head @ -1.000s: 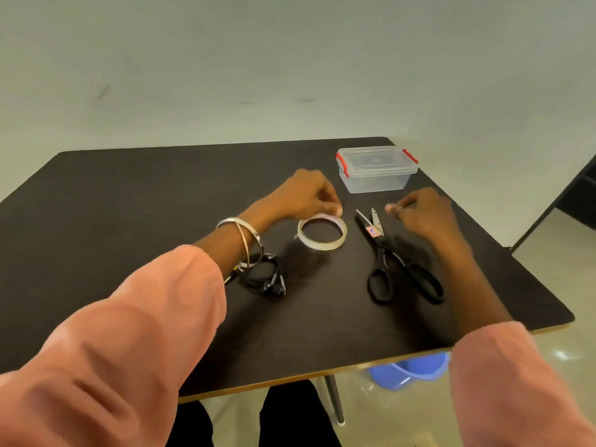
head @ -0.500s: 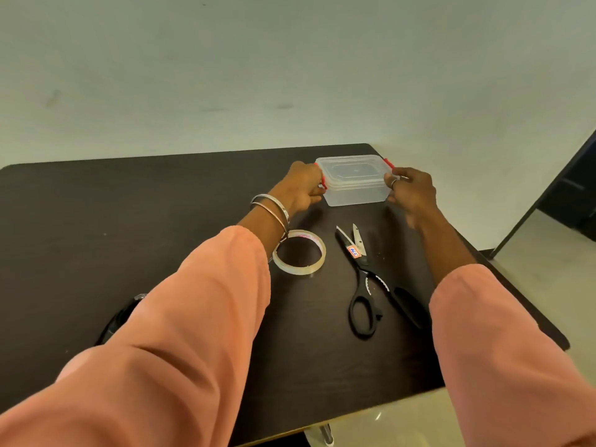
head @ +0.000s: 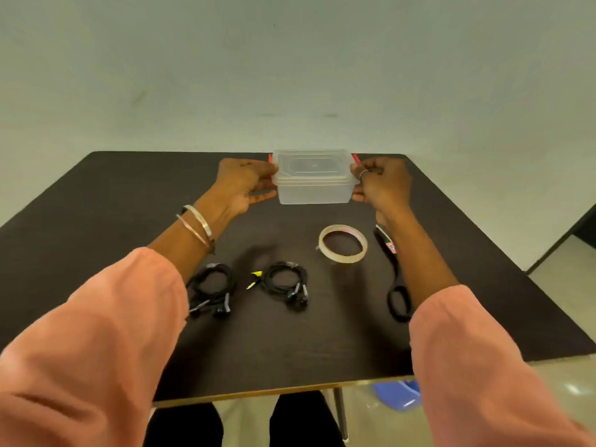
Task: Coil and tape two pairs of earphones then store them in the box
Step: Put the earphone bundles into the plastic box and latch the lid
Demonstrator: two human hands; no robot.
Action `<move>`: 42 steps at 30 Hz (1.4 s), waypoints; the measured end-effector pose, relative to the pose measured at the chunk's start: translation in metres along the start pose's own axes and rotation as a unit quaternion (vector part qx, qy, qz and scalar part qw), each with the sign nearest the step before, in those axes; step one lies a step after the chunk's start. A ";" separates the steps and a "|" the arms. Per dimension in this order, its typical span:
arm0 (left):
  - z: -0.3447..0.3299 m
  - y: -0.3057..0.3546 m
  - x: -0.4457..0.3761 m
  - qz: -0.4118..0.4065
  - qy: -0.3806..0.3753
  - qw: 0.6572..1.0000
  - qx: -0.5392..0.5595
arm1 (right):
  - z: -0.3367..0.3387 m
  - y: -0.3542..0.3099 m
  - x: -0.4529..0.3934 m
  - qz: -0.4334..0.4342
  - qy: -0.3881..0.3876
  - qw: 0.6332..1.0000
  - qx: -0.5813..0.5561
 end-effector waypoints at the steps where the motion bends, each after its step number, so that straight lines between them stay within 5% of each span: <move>1: 0.020 0.000 0.005 0.000 0.014 1.000 0.013 | -0.013 -0.003 0.008 -0.002 -0.011 1.000 -0.004; 9: 0.113 -0.031 0.033 0.013 0.096 0.995 0.040 | -0.090 0.005 0.055 -0.037 -0.108 0.993 0.026; 21: 0.141 -0.063 0.030 0.036 0.162 0.985 0.043 | -0.106 0.029 0.061 -0.008 -0.116 0.993 0.029; 25: 0.157 -0.062 0.022 -0.035 0.135 0.986 -0.096 | -0.110 0.033 0.059 0.015 -0.118 0.983 0.139; 29: 0.158 -0.058 0.025 -0.136 0.009 0.969 -0.205 | -0.103 0.023 0.053 0.145 -0.082 0.965 0.204; 31: 0.154 -0.058 0.025 -0.143 -0.050 0.957 -0.249 | -0.102 0.016 0.050 0.165 -0.167 0.960 0.153; 35: 0.141 -0.058 0.022 -0.120 -0.128 0.932 -0.317 | -0.119 0.012 0.049 0.225 -0.369 0.867 0.247; 42: 0.143 -0.059 0.019 -0.108 -0.078 0.943 -0.306 | -0.130 0.010 0.052 0.287 -0.377 0.837 0.274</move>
Point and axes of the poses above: each hand's wrist, its own x-axis away from the middle knuckle, its own z-axis out of the back of the hand, y = z × x, the point moved 3 cm from there along -x, towards the middle knuckle, and after that the axes turned 3 degrees about z, right-handed, at the moved point
